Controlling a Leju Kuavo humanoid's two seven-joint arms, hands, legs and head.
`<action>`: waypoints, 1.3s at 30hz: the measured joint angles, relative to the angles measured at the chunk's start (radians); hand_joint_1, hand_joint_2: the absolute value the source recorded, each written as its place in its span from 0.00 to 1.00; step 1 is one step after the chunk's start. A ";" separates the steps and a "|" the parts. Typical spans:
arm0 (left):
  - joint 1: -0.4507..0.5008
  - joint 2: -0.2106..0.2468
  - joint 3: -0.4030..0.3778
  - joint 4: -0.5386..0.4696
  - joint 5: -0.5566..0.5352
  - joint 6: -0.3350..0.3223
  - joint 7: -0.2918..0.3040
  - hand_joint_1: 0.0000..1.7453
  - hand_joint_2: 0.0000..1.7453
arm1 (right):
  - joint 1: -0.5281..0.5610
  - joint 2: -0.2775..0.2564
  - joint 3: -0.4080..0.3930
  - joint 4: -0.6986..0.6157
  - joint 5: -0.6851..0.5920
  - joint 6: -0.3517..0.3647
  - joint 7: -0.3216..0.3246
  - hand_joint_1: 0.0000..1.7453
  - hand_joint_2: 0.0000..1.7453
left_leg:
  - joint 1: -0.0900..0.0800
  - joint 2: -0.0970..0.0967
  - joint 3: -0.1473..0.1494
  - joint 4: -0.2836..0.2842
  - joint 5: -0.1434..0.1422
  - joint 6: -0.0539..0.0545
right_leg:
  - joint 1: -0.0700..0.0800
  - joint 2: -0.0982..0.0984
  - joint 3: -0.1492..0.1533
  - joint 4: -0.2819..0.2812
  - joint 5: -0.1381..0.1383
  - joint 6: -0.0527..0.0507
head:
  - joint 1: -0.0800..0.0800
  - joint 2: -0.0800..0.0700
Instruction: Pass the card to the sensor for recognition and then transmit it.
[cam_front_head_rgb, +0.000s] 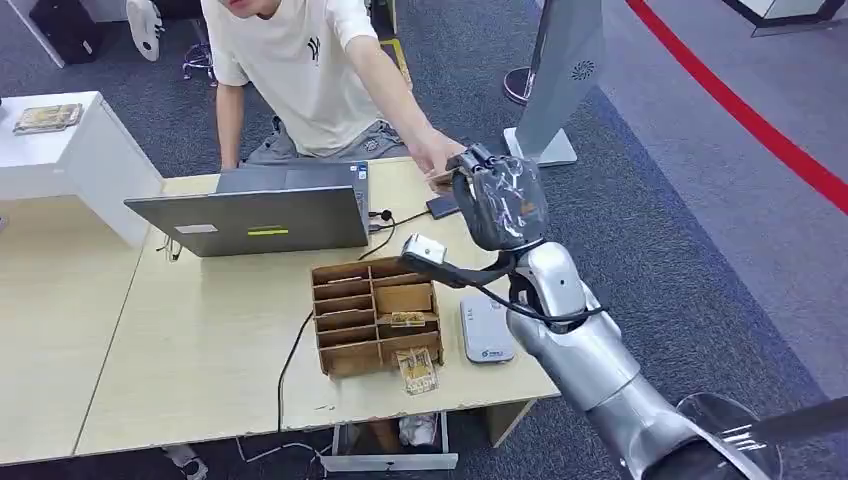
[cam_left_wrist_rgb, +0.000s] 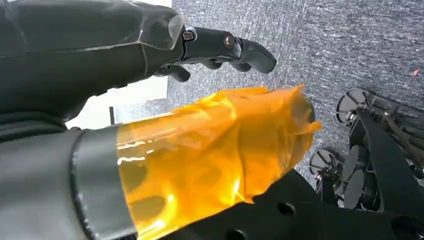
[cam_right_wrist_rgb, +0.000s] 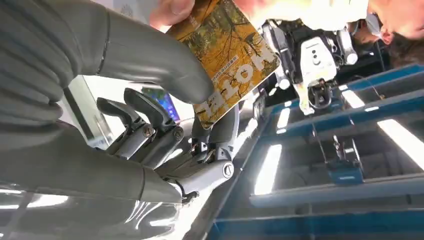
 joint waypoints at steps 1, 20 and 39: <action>0.000 0.000 0.000 0.000 0.000 -0.002 0.000 0.00 0.00 | 0.003 0.003 -0.005 -0.001 -0.018 0.003 -0.004 1.00 1.00 | 0.000 0.000 0.000 0.000 0.000 0.000 | 0.000 0.000 0.000 0.000 0.000 0.000 | 0.000 0.000; 0.002 -0.008 0.013 -0.016 0.013 0.016 -0.013 0.00 0.00 | 0.136 0.060 -0.134 -0.150 -0.324 0.007 -0.074 1.00 1.00 | 0.000 0.000 0.000 0.000 0.000 0.000 | 0.000 -0.001 0.000 0.000 0.000 0.000 | 0.000 0.000; 0.004 -0.009 0.028 -0.015 0.047 0.043 -0.038 0.00 0.00 | 0.242 0.068 -0.269 -0.222 -0.447 -0.021 -0.117 1.00 1.00 | 0.000 0.000 0.000 0.000 0.000 0.000 | 0.000 0.000 0.000 0.000 0.000 0.000 | -0.001 0.000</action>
